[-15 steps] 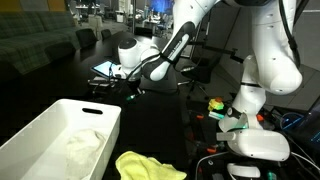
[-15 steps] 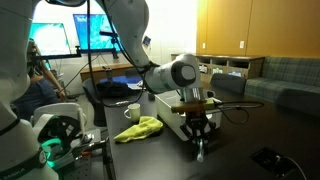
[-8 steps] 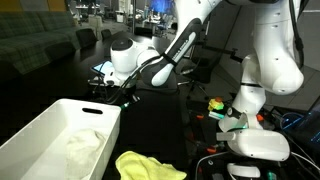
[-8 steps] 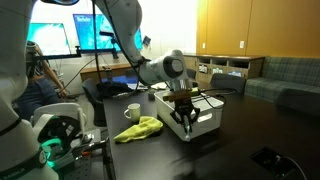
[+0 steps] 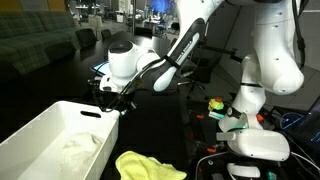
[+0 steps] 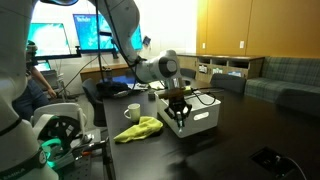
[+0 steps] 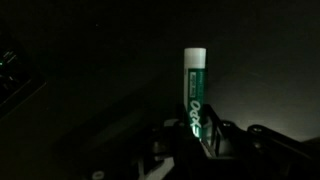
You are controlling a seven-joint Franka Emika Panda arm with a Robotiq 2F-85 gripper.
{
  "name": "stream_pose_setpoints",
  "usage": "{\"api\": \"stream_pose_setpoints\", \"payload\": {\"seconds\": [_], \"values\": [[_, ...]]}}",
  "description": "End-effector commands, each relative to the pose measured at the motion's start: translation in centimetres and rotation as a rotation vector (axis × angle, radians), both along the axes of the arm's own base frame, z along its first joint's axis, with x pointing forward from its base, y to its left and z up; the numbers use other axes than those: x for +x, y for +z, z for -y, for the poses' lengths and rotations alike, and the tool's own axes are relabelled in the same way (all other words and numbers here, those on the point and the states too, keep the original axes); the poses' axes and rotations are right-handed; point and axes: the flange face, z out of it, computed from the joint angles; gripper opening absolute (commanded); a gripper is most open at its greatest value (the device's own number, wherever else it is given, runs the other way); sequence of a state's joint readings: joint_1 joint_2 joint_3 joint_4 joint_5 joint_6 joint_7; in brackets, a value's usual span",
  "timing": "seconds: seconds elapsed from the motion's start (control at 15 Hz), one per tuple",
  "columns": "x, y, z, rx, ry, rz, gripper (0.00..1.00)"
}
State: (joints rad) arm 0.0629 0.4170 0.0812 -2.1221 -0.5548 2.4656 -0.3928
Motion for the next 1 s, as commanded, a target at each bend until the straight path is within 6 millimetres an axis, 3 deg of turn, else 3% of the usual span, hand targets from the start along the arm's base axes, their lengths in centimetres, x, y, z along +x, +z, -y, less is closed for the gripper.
{"api": "stream_pose_setpoints", "payload": {"seconds": [0.0, 0.53, 0.93], "values": [[-0.8, 0.3, -1.8, 0.011, 0.077, 0.015, 0.13], [-3.3, -2.5, -1.7, -0.048, 0.032, -0.103, 0.13], [-5.7, -2.3, -5.6, -0.010, 0.135, -0.072, 0.13]]}}
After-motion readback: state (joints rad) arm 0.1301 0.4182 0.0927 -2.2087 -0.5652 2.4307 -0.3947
